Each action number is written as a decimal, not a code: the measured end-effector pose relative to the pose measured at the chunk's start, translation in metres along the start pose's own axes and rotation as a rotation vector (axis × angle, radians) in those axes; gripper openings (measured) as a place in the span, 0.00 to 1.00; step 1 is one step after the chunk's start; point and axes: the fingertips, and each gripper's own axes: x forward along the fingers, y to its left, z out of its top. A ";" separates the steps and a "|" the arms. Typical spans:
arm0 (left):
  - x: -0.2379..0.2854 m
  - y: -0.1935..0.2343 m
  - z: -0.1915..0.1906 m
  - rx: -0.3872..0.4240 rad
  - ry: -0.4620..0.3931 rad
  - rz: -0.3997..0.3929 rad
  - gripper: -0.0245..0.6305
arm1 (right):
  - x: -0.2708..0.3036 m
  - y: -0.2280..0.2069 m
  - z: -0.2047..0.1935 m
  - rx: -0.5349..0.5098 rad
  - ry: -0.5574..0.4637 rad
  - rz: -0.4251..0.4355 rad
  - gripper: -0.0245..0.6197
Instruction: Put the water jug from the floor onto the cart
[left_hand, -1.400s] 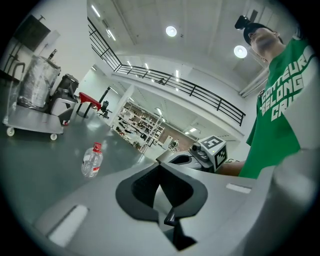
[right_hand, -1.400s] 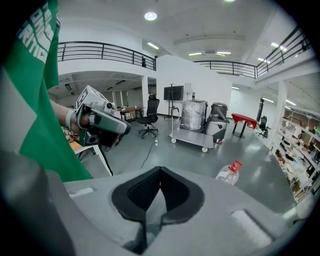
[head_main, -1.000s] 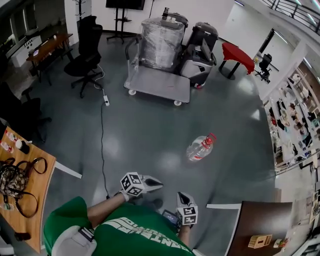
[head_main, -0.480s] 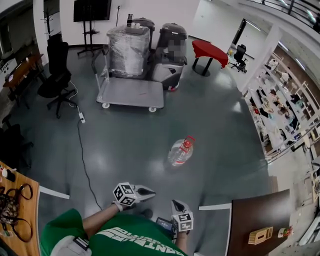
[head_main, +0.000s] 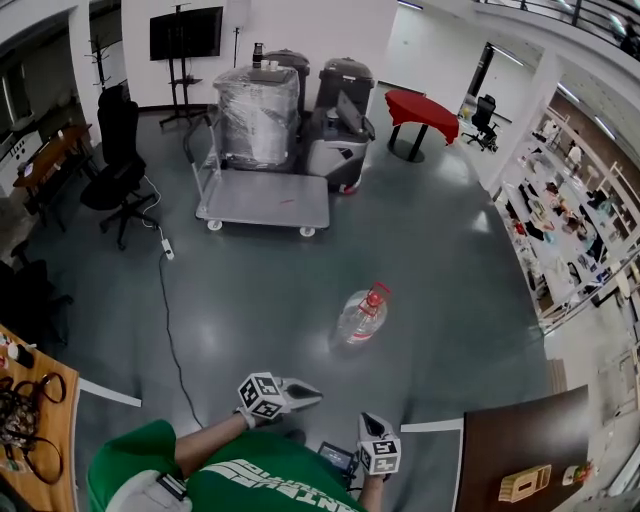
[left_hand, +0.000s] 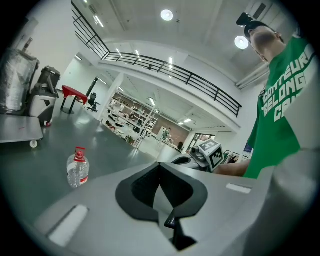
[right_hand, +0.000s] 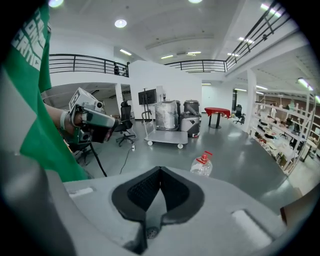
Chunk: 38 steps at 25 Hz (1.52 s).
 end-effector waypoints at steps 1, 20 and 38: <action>0.001 0.001 0.000 0.000 0.004 0.005 0.05 | -0.001 -0.005 0.001 0.010 -0.007 -0.005 0.03; -0.010 0.062 0.025 -0.046 -0.032 0.024 0.05 | 0.042 -0.024 0.047 0.085 -0.028 -0.060 0.03; -0.044 0.134 0.071 -0.048 -0.077 0.056 0.05 | 0.118 -0.015 0.113 0.020 -0.006 0.009 0.03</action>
